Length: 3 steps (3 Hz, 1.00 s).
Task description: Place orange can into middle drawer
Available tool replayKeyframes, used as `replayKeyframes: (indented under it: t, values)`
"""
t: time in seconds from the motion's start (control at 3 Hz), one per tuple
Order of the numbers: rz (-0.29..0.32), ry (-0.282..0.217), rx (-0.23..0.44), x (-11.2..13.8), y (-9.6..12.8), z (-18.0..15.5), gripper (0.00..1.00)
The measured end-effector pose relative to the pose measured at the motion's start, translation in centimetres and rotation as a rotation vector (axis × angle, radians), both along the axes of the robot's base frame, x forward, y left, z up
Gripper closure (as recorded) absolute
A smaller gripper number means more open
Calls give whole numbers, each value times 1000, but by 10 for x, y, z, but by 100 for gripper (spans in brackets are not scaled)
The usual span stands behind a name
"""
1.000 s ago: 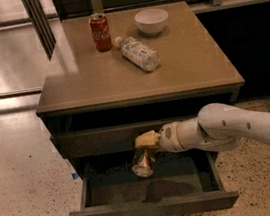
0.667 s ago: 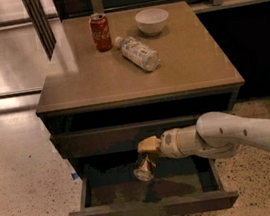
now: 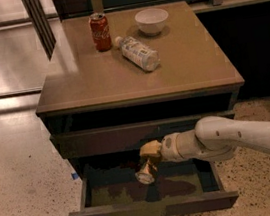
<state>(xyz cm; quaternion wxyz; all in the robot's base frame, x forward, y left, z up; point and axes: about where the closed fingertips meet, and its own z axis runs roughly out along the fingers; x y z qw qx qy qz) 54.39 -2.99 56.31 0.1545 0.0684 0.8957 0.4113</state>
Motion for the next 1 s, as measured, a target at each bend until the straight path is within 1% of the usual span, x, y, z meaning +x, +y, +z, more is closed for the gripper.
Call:
replayKeyframes:
  t: [0.33,0.67,1.0]
  values:
    - [10,-20,-2,-2,6,3,100]
    - [-35,21,-29,8,8,-37,100]
    - [-98,75,-57,21,6,-86,100]
